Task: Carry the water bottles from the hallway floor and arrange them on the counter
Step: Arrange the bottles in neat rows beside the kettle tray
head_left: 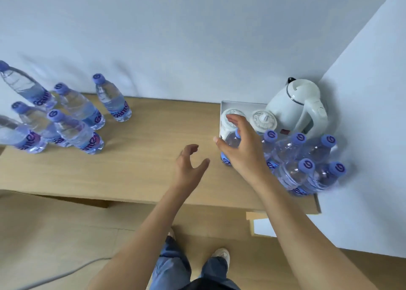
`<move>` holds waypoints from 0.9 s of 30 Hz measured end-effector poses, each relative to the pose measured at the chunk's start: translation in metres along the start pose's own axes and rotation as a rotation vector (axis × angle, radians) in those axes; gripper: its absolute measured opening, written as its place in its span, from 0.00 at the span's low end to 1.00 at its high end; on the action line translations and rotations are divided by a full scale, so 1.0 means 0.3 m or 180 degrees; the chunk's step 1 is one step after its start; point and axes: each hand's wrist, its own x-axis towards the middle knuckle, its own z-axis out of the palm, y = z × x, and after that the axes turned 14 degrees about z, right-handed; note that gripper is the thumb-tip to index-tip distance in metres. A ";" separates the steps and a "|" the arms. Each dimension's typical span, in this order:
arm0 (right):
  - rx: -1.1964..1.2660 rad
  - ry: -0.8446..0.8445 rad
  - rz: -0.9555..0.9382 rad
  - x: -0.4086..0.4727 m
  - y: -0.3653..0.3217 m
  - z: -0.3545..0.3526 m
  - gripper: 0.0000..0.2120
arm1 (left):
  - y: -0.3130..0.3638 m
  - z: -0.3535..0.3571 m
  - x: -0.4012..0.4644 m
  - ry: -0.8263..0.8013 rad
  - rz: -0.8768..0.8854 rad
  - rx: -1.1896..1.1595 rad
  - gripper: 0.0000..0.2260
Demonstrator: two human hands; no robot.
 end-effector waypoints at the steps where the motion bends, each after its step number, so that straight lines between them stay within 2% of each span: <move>1: 0.0017 -0.0115 -0.0028 0.003 -0.026 0.045 0.25 | -0.013 -0.050 0.003 0.0117 -0.0044 0.0008 0.21; 7: -0.0043 -0.0696 -0.0255 0.017 -0.190 0.325 0.27 | -0.135 -0.351 -0.009 0.0792 -0.0428 -0.0053 0.21; 13: -0.0111 -0.1079 -0.0393 0.017 -0.339 0.612 0.27 | -0.269 -0.632 -0.033 0.1231 -0.0713 -0.0111 0.19; 20: -0.0112 -0.1402 -0.0381 0.025 -0.441 0.900 0.28 | -0.402 -0.878 -0.026 0.1385 -0.0775 0.0012 0.21; 27: -0.0282 -0.1579 -0.0329 0.053 -0.493 1.094 0.29 | -0.505 -1.009 -0.019 0.1395 -0.0900 -0.0020 0.22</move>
